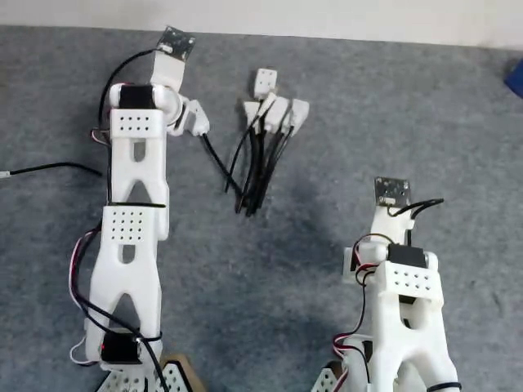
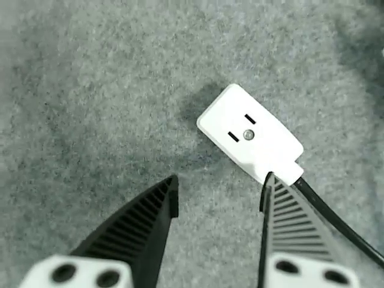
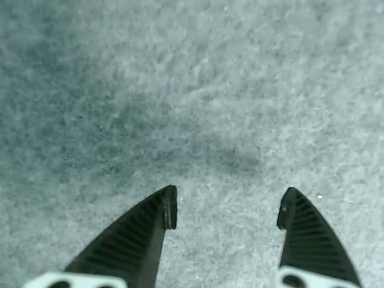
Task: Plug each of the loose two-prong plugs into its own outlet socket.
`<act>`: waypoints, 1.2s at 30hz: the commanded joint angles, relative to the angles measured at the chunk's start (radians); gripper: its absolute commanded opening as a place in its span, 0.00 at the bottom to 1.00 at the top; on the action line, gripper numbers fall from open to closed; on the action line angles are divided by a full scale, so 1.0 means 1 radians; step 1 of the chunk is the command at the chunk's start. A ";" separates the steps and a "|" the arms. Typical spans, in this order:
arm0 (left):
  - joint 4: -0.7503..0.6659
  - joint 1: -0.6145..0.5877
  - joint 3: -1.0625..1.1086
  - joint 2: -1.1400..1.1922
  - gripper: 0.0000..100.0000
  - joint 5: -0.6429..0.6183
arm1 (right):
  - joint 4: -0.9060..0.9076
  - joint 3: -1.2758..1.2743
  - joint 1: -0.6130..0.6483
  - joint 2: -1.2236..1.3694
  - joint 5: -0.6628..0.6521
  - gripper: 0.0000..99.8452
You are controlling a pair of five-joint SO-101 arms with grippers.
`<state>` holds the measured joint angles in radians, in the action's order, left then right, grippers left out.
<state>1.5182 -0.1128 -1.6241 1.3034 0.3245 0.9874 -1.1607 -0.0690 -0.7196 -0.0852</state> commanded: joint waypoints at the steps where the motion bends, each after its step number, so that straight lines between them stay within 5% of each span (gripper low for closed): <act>1: 0.000 0.019 -0.010 -0.084 0.22 -0.006 | -0.007 0.008 -0.008 0.001 -0.014 0.27; 15: -0.078 0.091 0.024 -0.108 0.22 -0.617 | -0.007 0.004 0.015 0.001 -0.014 0.27; 25: -0.146 0.096 0.249 -0.107 0.10 -0.646 | -0.007 0.007 0.013 0.001 -0.014 0.27; 36: -0.186 0.099 0.274 -0.114 0.10 -0.583 | -0.007 0.007 0.012 0.001 -0.014 0.27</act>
<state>1.3479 -0.0284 -1.3433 1.2313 -0.3107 0.9874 -1.1607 -0.0690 -0.7196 -0.0852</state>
